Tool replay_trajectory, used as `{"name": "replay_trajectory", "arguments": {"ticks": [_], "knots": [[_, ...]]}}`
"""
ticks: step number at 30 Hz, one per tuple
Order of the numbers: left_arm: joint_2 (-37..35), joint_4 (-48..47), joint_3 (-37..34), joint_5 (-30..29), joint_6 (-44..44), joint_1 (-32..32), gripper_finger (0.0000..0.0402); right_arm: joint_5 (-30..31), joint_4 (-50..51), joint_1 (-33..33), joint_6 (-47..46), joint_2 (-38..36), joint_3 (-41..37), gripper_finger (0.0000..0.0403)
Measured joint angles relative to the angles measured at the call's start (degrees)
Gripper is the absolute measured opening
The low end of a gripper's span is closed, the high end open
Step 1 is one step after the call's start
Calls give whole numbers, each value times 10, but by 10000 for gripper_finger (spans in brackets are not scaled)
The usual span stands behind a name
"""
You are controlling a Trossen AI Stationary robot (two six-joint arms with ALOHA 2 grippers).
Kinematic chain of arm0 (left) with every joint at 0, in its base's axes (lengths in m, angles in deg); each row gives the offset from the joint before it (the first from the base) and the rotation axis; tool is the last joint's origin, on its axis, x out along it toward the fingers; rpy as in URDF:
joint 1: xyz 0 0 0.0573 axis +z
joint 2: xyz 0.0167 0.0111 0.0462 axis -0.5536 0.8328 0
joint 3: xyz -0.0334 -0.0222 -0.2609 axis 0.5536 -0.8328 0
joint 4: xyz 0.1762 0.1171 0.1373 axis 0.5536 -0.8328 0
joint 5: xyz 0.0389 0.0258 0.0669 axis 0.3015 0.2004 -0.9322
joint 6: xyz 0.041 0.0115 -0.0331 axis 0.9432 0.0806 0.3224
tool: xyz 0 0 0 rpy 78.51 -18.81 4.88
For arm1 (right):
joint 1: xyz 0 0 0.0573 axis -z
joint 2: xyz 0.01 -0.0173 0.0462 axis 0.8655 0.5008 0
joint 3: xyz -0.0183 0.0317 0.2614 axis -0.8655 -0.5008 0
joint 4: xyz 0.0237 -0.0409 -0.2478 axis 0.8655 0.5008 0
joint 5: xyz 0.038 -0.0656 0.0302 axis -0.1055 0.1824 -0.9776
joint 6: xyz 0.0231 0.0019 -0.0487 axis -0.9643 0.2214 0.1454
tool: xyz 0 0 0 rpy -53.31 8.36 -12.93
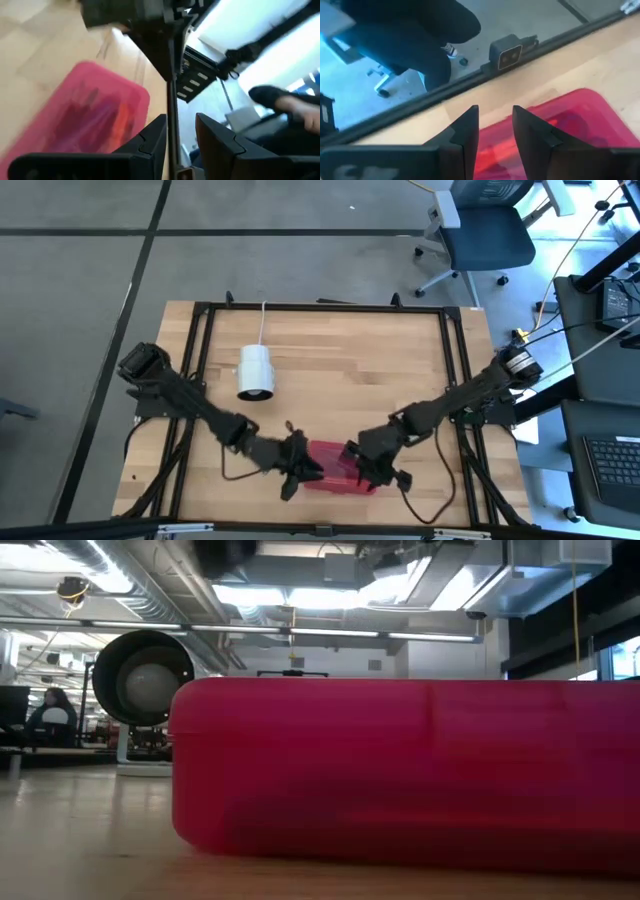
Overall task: Pick & place school supplies into a supply box
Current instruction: Return to Home Position
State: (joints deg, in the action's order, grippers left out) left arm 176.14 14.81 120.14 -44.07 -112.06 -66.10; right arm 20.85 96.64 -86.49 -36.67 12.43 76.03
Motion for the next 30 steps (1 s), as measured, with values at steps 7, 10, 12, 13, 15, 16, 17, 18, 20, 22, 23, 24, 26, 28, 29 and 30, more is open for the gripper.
{"name": "replay_trajectory", "arguments": {"ticks": [7, 10, 12, 13, 15, 16, 17, 18, 20, 22, 23, 24, 26, 28, 29, 30], "knots": [[-20, 119, -29, 240, 152, 97, 98, 53, -9, -70, -131, -18, -7, 123], [-48, 156, -66, 291, 179, 121, 98, 69, -81, -86, -188, -40, -65, 123], [-75, 176, -101, 293, 191, 127, 98, 75, -142, -92, -238, -72, -121, 123], [-91, 191, -122, 293, 196, 128, 98, 86, -173, -95, -262, -90, -147, 123], [-130, 222, -168, 288, 208, 126, 98, 135, -224, -105, -301, -136, -201, 123], [-151, 243, -192, 285, 219, 126, 98, 164, -240, -112, -316, -161, -225, 123], [-173, 265, -218, 284, 230, 126, 98, 192, -258, -120, -331, -184, -245, 123], [-195, 285, -244, 280, 239, 126, 98, 223, -272, -128, -343, -206, -265, 123], [-233, 321, -292, 270, 253, 134, 98, 281, -285, -146, -367, -252, -299, 123], [-273, 332, -335, 259, 253, 150, 98, 334, -295, -162, -389, -289, -324, 123], [-287, 336, -351, 258, 253, 161, 98, 358, -295, -170, -399, -308, -336, 123], [-301, 339, -368, 259, 253, 172, 98, 381, -294, -179, -407, -325, -346, 123], [-328, 344, -398, 278, 252, 197, 98, 426, -296, -192, -419, -348, -362, 123], [-343, 361, -417, 311, 250, 224, 98, 464, -292, -204, -426, -370, -379, 123], [-354, 362, -425, 331, 248, 237, 98, 480, -294, -208, -432, -377, -384, 123], [-361, 361, -429, 352, 248, 250, 98, 497, -294, -211, -436, -383, -390, 123]]}}
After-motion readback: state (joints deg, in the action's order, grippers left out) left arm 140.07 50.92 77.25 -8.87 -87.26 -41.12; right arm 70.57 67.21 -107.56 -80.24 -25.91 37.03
